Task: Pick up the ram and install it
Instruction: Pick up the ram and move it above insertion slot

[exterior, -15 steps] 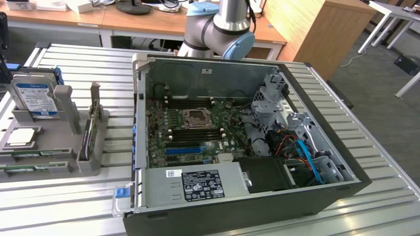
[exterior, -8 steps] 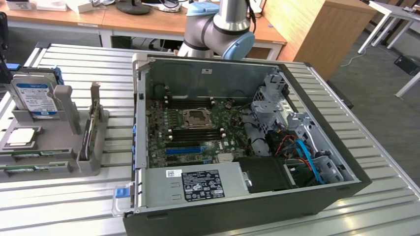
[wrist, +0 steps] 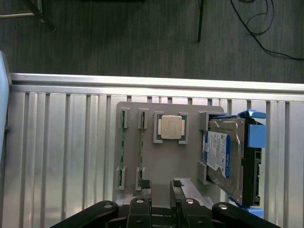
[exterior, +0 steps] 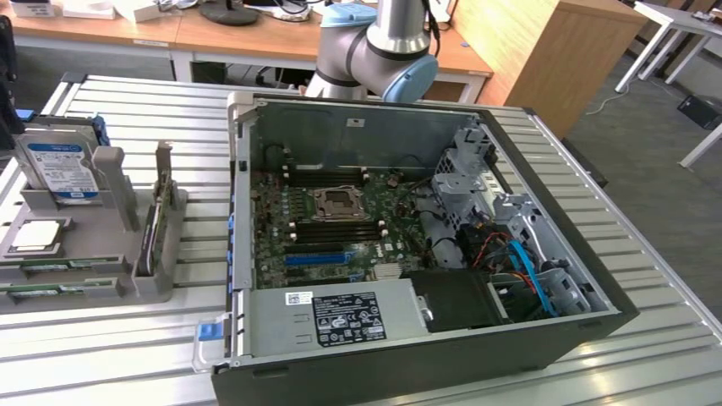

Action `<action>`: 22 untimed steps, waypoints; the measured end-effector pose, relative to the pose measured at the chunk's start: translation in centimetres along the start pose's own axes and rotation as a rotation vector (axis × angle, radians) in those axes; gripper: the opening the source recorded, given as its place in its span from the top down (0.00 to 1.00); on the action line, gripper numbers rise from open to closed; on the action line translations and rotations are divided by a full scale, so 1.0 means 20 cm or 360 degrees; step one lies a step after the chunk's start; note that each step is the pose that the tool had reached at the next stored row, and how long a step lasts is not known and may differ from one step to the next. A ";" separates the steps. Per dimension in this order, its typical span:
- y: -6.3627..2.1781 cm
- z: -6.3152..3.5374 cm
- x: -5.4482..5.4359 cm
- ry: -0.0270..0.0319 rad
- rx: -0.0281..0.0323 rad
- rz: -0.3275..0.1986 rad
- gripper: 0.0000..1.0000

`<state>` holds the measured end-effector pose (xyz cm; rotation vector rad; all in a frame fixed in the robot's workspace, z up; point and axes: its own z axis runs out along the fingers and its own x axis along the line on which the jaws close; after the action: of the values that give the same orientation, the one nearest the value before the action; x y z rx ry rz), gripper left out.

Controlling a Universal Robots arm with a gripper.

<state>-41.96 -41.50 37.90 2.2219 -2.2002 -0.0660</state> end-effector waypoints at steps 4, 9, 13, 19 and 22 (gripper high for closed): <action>0.000 0.000 0.00 0.00000 0.00000 0.0000 0.70; 0.000 0.003 0.00 -0.00002 0.00003 0.0000 0.70; -0.001 0.023 0.00 -0.00002 0.00002 0.0000 0.70; -0.003 0.061 0.00 -0.00001 0.00002 0.0000 0.70; -0.003 0.078 0.00 -0.00001 0.00002 0.0000 0.70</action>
<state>-41.96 -41.49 36.33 2.2219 -2.2003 -0.0659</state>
